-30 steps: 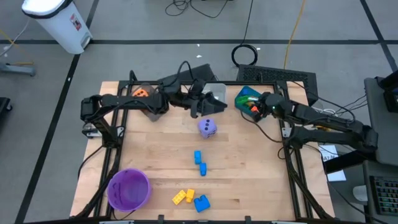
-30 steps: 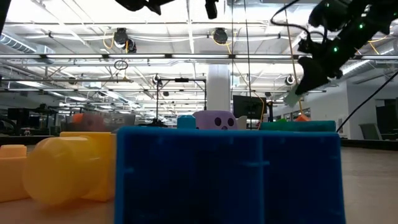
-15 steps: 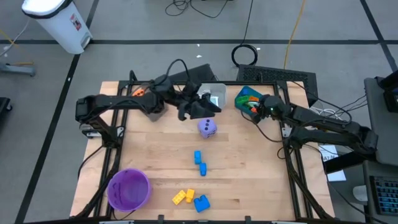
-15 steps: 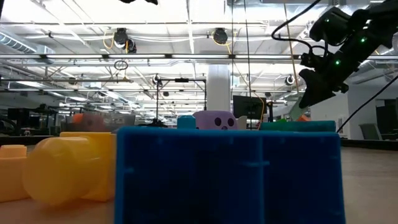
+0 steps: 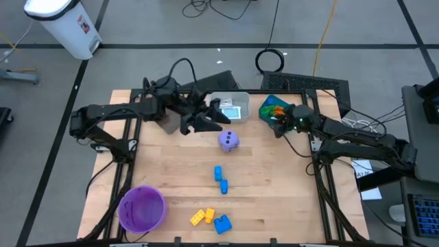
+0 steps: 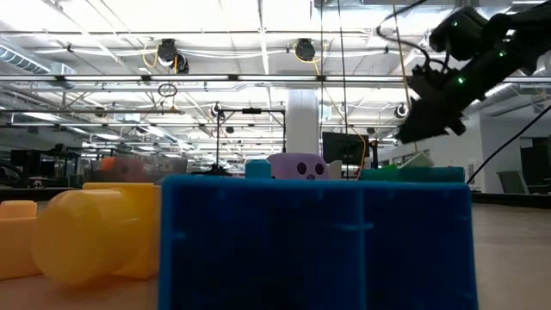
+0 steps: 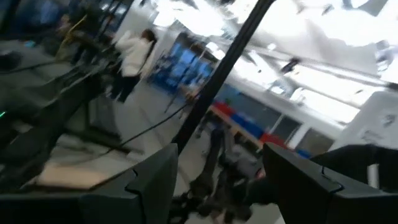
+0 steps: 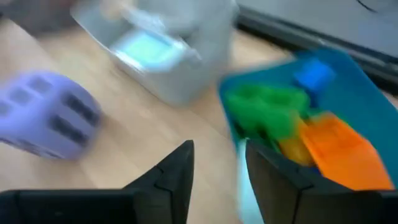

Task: Pick & Place Toys
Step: Put the blue game piece into the blue bin

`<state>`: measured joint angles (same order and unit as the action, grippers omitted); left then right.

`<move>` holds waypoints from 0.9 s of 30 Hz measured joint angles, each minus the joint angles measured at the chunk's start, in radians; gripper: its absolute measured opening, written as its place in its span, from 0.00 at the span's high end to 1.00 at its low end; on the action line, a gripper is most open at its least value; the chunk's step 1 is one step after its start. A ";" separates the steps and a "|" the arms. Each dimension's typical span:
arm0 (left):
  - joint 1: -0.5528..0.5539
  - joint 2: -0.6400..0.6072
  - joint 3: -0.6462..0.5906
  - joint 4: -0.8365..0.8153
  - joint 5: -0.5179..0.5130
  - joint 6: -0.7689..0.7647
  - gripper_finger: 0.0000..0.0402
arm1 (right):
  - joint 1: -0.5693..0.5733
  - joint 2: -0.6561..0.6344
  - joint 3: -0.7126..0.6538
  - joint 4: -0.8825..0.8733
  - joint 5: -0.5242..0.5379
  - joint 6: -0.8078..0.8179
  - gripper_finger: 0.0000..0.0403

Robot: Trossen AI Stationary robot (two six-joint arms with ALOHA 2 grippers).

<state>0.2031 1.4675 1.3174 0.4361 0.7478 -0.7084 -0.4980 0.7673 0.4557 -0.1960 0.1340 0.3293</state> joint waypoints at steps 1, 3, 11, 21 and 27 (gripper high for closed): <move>-0.001 -0.019 0.000 -0.061 -0.010 0.030 0.40 | 0.000 0.000 0.000 0.043 -0.011 0.001 0.64; -0.009 -0.056 0.000 -0.190 -0.055 0.098 0.40 | 0.000 0.000 0.000 0.134 -0.032 0.025 0.62; -0.084 -0.171 0.000 -0.582 -0.319 0.285 0.40 | 0.008 0.000 0.000 0.634 -0.174 0.195 0.49; -0.279 -0.193 0.000 -0.663 -0.749 0.313 0.40 | 0.206 -0.001 0.005 1.226 -0.291 0.359 0.38; -0.405 -0.173 0.000 -0.594 -0.974 0.262 0.40 | 0.436 0.016 0.102 1.061 -0.293 0.251 0.39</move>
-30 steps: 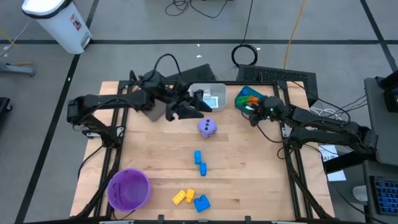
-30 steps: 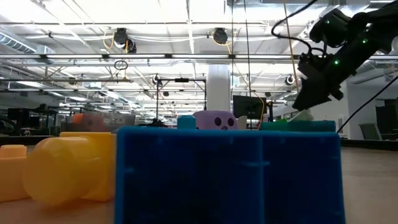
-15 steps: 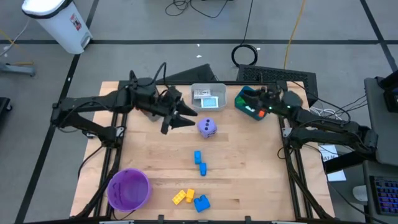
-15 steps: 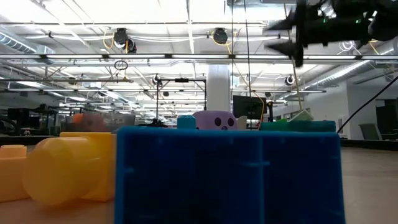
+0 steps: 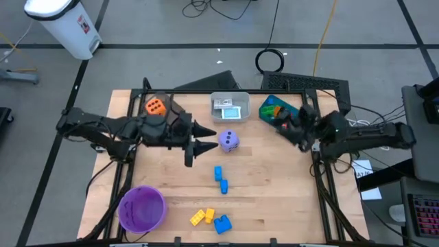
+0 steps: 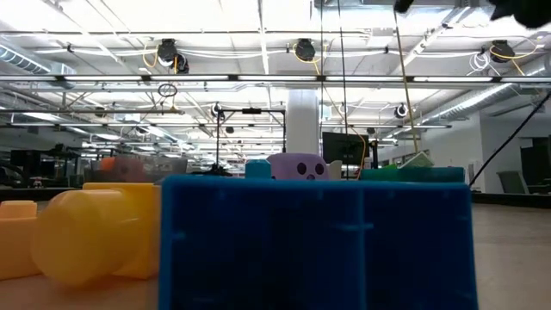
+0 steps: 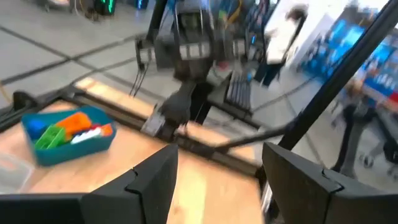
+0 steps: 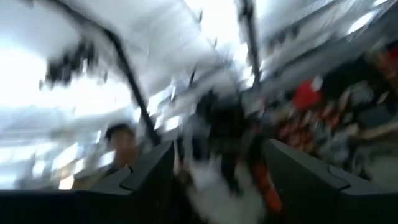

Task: Pick & Place Toys
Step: Put the blue game piece into the blue bin

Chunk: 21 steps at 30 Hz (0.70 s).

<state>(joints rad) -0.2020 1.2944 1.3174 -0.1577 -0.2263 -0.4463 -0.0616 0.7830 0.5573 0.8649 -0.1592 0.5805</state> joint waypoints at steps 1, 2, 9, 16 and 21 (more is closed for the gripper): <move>-0.019 0.004 0.001 0.026 -0.029 -0.011 0.40 | 0.043 0.005 0.023 -0.062 -0.001 -0.033 0.40; -0.039 0.006 0.001 0.039 -0.055 -0.023 0.40 | 0.086 0.012 0.049 -0.131 -0.002 -0.068 0.40; -0.180 0.065 0.001 0.125 -0.255 -0.104 0.40 | 0.341 0.110 0.224 -0.584 0.000 -0.274 0.44; -0.288 0.199 0.001 0.275 -0.383 -0.193 0.40 | 0.519 0.232 0.296 -0.708 0.012 -0.429 0.46; -0.315 0.284 0.000 0.388 -0.395 -0.259 0.40 | 0.570 0.282 0.296 -0.707 0.033 -0.451 0.46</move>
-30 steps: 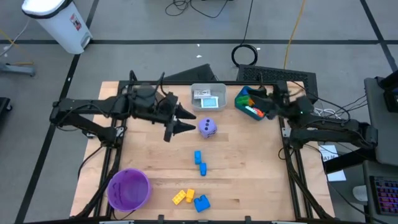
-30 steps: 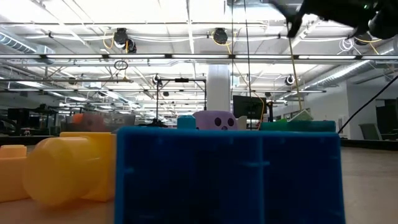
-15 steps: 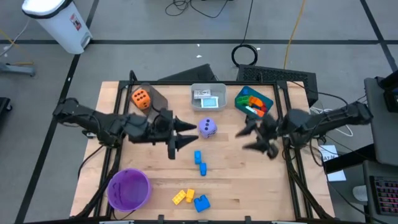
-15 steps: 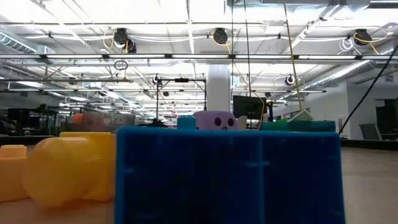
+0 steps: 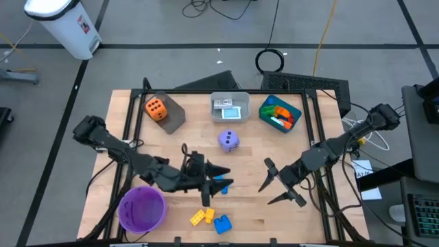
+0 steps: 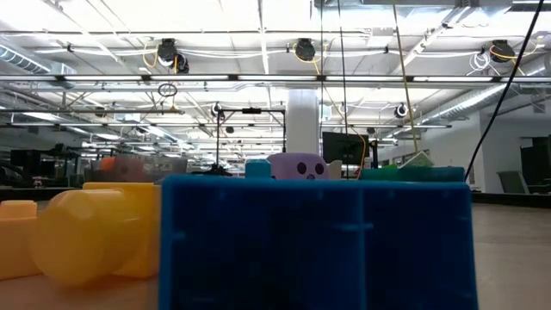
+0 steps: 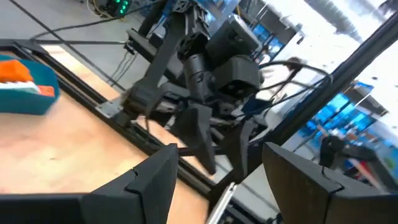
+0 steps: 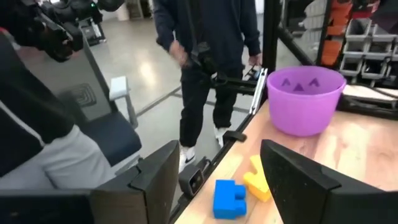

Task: Pick & Place Toys
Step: Put the blue game piece into the blue bin

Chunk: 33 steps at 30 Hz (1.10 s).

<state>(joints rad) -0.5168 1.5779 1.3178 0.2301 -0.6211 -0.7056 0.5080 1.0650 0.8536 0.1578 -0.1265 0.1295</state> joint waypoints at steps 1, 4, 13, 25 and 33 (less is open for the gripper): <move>-0.003 0.010 0.000 0.022 -0.001 -0.006 0.40 | 0.002 0.006 0.000 0.002 -0.002 0.000 0.46; -0.013 0.032 0.000 0.090 -0.001 -0.008 0.40 | 0.002 0.017 0.000 0.011 -0.005 0.016 0.46; -0.025 0.073 0.000 0.140 0.130 -0.018 0.40 | 0.004 0.085 0.000 0.027 -0.004 0.116 0.47; 0.025 0.132 0.000 -0.364 0.125 -0.241 0.40 | 0.015 0.176 0.000 0.016 -0.001 0.098 0.47; 0.131 0.178 -0.001 -0.630 0.257 -0.657 0.40 | 0.011 0.168 0.000 -0.017 0.077 0.147 0.47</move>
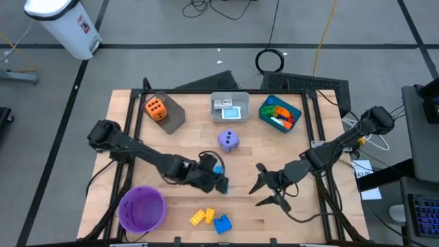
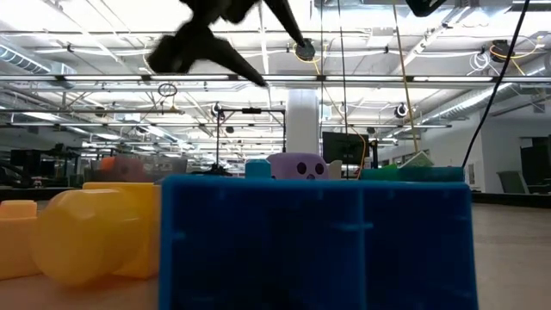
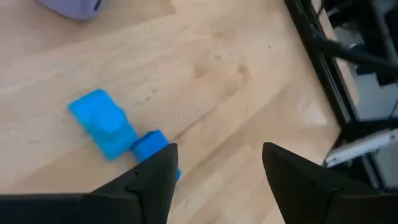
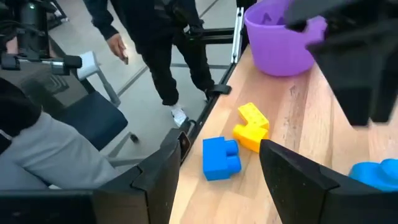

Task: Pick & Place Toys
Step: Put the blue game piece into the blue bin

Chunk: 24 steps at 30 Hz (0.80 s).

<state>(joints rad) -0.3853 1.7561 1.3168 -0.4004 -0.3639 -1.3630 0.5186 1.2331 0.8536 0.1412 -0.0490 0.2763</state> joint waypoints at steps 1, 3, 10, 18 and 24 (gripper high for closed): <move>0.010 0.007 0.001 0.001 0.011 -0.016 0.40 | 0.000 0.000 0.000 0.000 0.000 0.002 0.47; 0.025 0.024 0.000 -0.033 0.030 -0.037 0.40 | 0.000 -0.001 0.000 0.004 0.000 0.019 0.47; 0.056 0.074 0.000 -0.094 0.081 -0.154 0.40 | 0.000 -0.005 0.000 0.007 0.000 0.060 0.47; 0.065 0.112 0.001 -0.135 0.100 -0.223 0.40 | 0.000 -0.005 0.000 0.008 0.000 0.053 0.47; 0.071 0.163 0.001 -0.155 0.126 -0.237 0.40 | 0.000 -0.005 0.000 0.004 0.000 0.053 0.47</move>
<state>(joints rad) -0.3141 1.9191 1.3177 -0.5558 -0.2383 -1.6000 0.5186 1.2285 0.8532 0.1455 -0.0486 0.3294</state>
